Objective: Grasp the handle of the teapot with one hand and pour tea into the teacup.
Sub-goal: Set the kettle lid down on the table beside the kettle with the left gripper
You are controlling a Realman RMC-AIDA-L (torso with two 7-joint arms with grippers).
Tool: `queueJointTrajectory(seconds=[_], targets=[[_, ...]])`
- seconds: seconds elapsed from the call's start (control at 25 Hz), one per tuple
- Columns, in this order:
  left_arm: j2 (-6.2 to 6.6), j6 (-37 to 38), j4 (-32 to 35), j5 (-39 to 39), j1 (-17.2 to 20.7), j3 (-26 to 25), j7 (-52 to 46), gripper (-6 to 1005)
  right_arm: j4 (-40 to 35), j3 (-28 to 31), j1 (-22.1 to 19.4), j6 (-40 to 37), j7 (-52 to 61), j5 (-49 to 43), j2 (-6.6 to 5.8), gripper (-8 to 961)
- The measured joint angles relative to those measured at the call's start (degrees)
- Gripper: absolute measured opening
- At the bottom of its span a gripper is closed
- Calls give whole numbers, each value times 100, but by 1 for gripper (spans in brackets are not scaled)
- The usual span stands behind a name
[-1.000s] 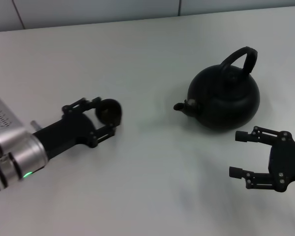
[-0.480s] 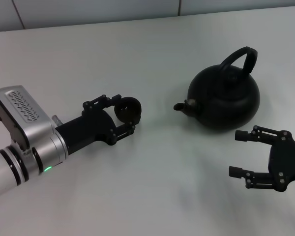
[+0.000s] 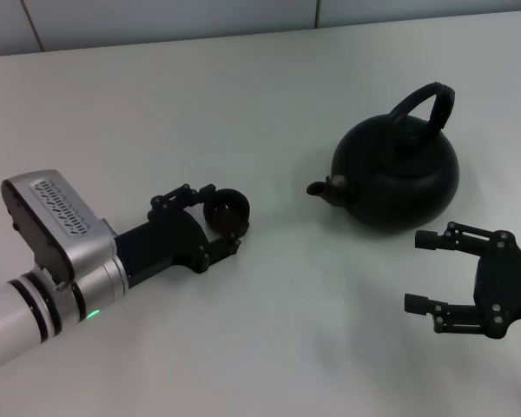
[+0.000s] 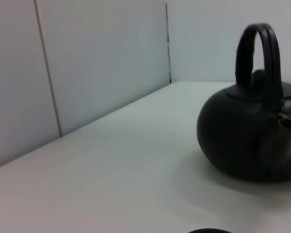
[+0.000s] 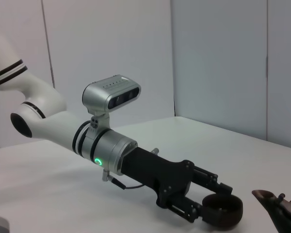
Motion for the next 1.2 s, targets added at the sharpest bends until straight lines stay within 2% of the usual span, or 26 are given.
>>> queueJointTrajectory(seconds=[0.08,0.16,0.28,0.68,1.04,1.2], targets=[[0,-44,-16,135,-1,-124,7,743,0,0,0,-1,0,0,-6,810],[0,-152,-51,639,2,-593,7,746,0,0,0,0,0,0,-7,809],[0,-242,-53,1060,26,-1000,6,751,0,0,-2,-8,-19,0,-7,809],[0,-379,-156,1300,72,-1473,4,768,0,0,-22,-17,-79,-1,-4,810],[0,-369,-185,1309,86,-1482,5,792,0,0,-6,-17,-79,-1,0,809],[11,-53,-144,1310,182,-1538,5,807,0,0,-3,-17,-79,-1,1,809]])
